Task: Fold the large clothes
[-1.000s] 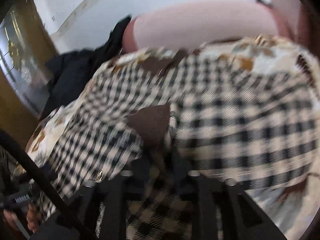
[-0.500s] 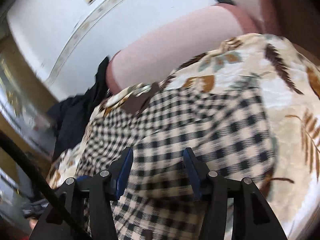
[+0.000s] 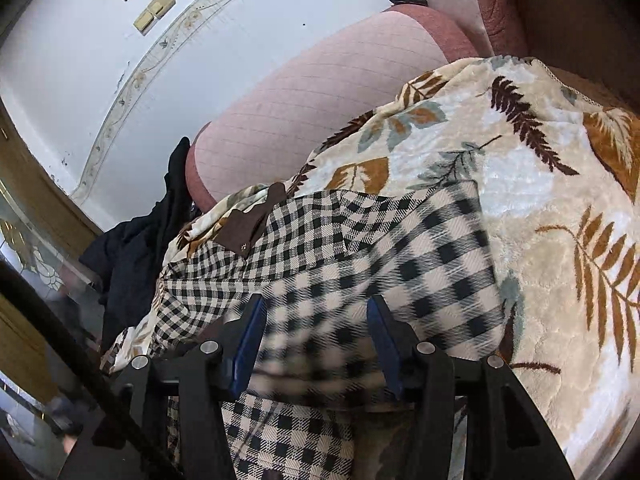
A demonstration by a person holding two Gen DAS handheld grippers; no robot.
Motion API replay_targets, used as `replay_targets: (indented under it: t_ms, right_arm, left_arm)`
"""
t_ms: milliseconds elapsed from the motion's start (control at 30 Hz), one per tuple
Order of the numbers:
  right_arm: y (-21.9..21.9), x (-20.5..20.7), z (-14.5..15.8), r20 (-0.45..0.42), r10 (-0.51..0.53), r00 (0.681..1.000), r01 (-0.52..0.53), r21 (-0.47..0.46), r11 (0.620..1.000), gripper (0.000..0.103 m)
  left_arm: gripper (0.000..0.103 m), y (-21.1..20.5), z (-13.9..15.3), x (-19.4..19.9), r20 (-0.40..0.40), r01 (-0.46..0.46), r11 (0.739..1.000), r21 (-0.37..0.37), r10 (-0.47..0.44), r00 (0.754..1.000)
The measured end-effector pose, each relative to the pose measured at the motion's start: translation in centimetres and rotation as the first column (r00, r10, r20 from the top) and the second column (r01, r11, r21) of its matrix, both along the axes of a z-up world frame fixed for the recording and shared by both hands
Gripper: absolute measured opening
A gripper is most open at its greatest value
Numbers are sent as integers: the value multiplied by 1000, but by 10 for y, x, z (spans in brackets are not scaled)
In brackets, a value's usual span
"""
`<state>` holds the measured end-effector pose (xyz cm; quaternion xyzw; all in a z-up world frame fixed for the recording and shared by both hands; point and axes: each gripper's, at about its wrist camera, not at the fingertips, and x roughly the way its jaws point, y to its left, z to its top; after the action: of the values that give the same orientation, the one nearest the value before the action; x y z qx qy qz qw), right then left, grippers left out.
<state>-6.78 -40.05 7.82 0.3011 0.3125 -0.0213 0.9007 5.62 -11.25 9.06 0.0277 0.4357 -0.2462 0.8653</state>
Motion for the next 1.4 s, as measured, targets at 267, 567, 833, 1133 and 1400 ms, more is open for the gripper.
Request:
replay_targets:
  t_ms: [267, 567, 833, 1133, 1400]
  right_arm:
    - [8, 7, -5, -18, 8, 1000, -9, -37, 999, 57]
    - [57, 59, -17, -52, 145, 988, -150, -117, 982, 41]
    - [60, 93, -55, -211, 81, 974, -125, -204, 971, 18]
    - [24, 44, -27, -210, -69, 975, 20, -224, 974, 42]
    - [20, -9, -44, -289, -26, 957, 18, -30, 999, 49]
  left_arm:
    - [3, 98, 34, 64, 177, -277, 953, 120, 254, 951]
    - [3, 148, -29, 114, 117, -367, 890, 270, 348, 930]
    - [4, 140, -62, 122, 121, -373, 847, 380, 354, 927]
    - [37, 220, -45, 82, 3, -452, 879, 154, 457, 890]
    - [51, 271, -69, 19, -170, -404, 912, 65, 409, 897]
